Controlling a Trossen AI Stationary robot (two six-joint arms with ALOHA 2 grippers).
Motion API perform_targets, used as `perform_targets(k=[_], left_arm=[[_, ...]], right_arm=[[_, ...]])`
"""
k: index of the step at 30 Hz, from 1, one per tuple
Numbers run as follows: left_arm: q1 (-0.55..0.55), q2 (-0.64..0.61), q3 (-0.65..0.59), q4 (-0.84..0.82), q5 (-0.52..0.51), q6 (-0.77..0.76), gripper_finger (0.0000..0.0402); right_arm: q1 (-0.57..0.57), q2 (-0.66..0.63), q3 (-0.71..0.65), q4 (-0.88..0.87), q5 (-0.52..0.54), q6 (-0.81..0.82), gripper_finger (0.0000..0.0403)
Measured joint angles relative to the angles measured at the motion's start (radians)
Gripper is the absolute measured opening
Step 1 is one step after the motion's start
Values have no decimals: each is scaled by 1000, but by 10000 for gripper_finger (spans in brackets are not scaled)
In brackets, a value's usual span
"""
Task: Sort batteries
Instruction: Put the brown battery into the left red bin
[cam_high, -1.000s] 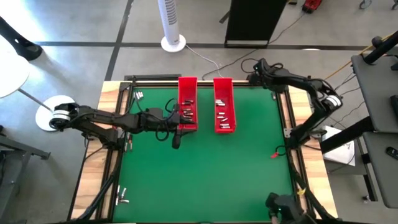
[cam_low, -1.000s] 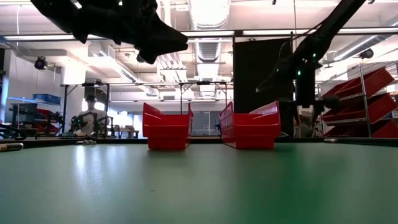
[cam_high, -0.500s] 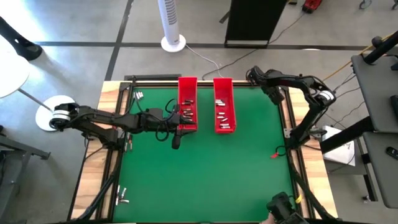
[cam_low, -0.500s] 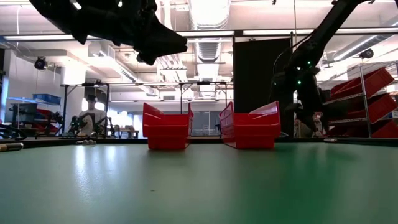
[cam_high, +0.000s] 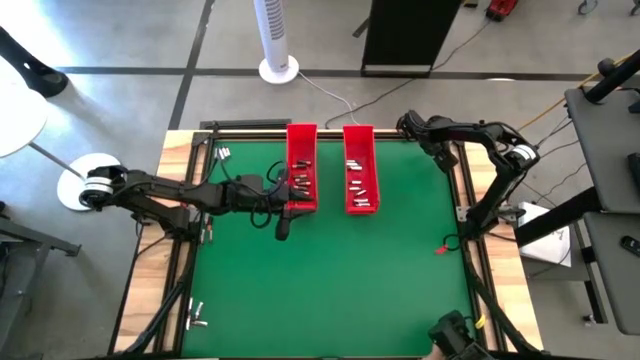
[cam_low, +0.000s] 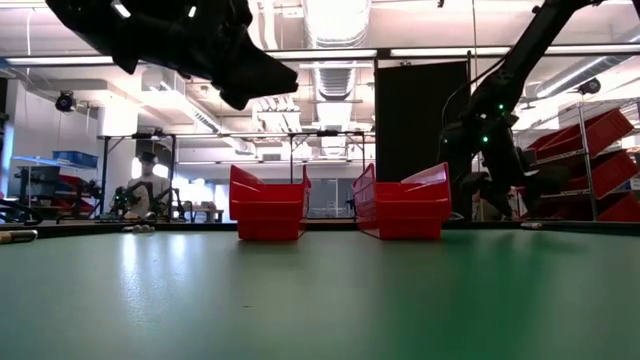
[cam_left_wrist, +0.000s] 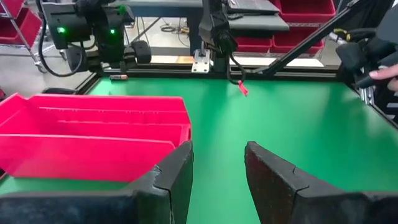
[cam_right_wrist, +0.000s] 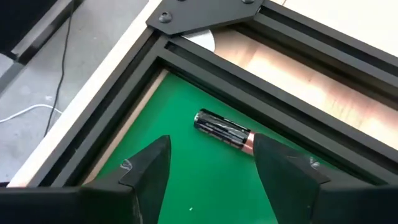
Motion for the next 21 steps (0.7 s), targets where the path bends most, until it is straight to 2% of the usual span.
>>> perform_targets(k=[5,11,18,21], left_arm=[[0,0,-3,-42,0,27,126],[3,0,-3,-102,-1,41,126],[6,0,-4,-175,-21,70,126],[11,0,-4,-178,-23,91,126]], right_arm=[[0,0,0,13,11,-1,248],[0,0,9,29,45,98,282],[6,19,14,22,27,101,277],[14,15,14,-44,8,128,276]])
